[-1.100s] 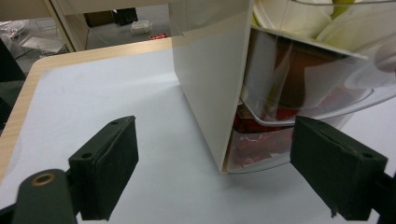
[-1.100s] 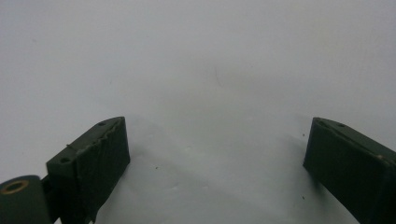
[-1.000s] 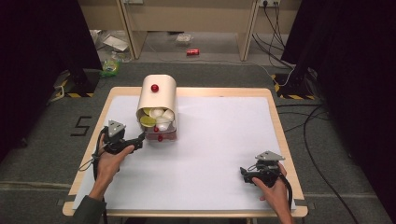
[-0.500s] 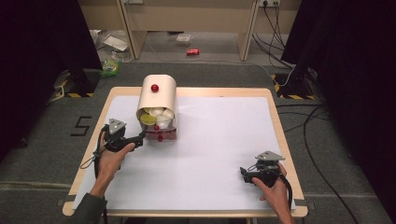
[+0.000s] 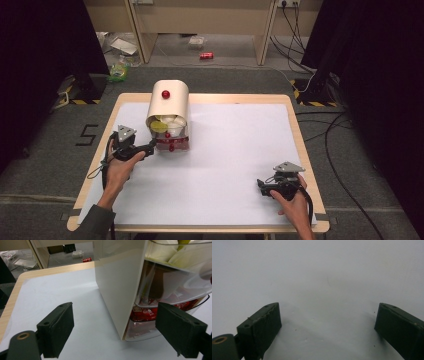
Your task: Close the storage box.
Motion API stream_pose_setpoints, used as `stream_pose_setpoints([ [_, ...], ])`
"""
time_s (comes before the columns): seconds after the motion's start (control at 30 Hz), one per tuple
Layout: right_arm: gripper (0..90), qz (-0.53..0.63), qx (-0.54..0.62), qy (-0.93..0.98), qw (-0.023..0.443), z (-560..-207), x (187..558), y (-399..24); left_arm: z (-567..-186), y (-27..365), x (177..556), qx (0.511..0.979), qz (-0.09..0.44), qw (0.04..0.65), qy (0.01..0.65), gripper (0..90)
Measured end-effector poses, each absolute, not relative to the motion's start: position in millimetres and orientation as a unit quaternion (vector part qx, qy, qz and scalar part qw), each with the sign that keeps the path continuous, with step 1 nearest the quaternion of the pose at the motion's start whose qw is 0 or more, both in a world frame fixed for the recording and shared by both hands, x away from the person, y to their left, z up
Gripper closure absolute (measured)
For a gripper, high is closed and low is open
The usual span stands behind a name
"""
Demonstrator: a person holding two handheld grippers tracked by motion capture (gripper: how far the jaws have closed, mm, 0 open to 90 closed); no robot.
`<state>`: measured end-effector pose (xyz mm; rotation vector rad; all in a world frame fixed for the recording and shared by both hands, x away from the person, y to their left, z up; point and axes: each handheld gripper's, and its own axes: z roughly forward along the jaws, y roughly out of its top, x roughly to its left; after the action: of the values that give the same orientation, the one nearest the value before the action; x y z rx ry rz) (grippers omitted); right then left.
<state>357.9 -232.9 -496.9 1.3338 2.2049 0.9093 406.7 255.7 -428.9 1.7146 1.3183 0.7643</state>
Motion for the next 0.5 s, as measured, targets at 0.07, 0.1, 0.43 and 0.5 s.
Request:
stream_pose_setpoints([
  [0.07,6.9,0.326,0.478,0.790,0.203,-496.9,357.9,-232.9,-428.7,255.5,406.4,0.682,0.303,0.411,0.524,15.3],
  [0.1,6.9,0.326,0.478,0.790,0.203,-496.9,357.9,-233.0,-428.7,255.3,406.2,0.681,0.302,0.412,0.524,15.7],
  [0.43,6.9,0.326,0.478,0.790,0.203,-496.9,357.9,-232.9,-427.6,249.0,402.0,0.693,0.293,0.411,0.515,17.7],
  [0.5,6.9,0.326,0.478,0.790,0.203,-496.9,357.9,-232.9,-427.3,249.4,401.6,0.692,0.292,0.413,0.515,17.7],
])
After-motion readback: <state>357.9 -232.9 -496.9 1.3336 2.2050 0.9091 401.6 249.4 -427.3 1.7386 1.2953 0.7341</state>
